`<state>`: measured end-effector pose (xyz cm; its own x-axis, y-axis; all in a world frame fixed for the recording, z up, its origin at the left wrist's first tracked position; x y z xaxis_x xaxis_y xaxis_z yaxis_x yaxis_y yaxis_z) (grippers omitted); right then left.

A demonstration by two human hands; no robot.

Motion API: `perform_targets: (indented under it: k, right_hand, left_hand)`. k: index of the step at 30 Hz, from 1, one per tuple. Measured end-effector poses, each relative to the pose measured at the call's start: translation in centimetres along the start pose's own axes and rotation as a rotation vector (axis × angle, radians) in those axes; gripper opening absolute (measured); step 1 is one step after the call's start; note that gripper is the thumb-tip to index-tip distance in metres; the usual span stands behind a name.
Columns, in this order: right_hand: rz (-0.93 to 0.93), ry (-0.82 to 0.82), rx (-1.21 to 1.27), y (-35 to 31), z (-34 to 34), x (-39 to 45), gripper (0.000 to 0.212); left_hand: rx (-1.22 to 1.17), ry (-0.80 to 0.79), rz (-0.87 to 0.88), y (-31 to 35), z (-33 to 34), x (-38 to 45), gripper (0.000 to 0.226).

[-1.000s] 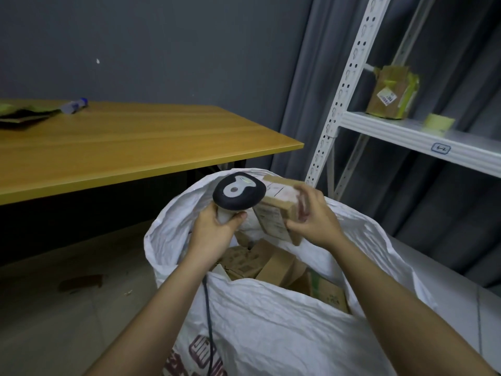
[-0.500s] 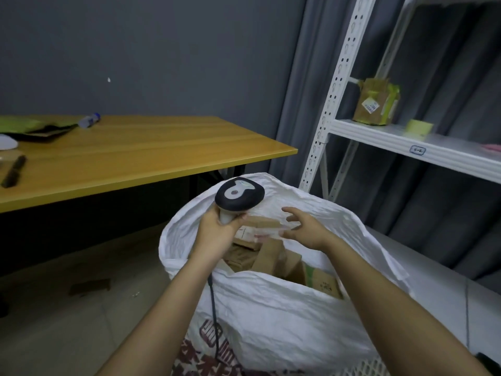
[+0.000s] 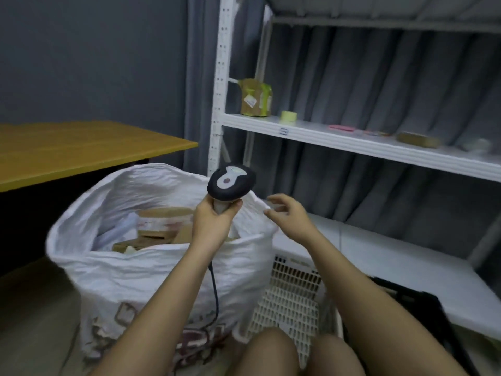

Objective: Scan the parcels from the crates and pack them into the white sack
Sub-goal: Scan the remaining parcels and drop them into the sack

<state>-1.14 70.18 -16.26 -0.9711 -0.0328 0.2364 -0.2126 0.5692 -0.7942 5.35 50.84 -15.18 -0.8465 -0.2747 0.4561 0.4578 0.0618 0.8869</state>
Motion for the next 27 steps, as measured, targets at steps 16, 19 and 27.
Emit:
perform_targets:
  k: [16, 19, 27]
  right_hand:
    - [0.547, 0.426, 0.064, 24.1, -20.4, -19.2, 0.024]
    - [0.678, 0.466, 0.077, 30.5, -20.0, -21.1, 0.022]
    - [1.008, 0.365, 0.074, 45.7, -14.2, -22.9, 0.012]
  left_hand:
    - [-0.12, -0.611, -0.088, -4.0, 28.1, -13.7, 0.032]
    - [-0.149, -0.679, -0.151, -7.6, 31.3, -15.4, 0.034]
    - [-0.1, -0.755, -0.325, -18.0, 37.1, -18.1, 0.04]
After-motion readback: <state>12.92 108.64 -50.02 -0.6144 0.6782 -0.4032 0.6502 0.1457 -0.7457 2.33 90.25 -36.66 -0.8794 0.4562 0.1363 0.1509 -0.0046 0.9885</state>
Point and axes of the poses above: each hand's wrist, its own x-axis towards the middle knuckle, its own z-axis out of the palm, y = z × x, the point moved 6 cm from there along x, towards the middle knuckle, and after that the axes turned 7 degrees about z, right-handed, at the moved point
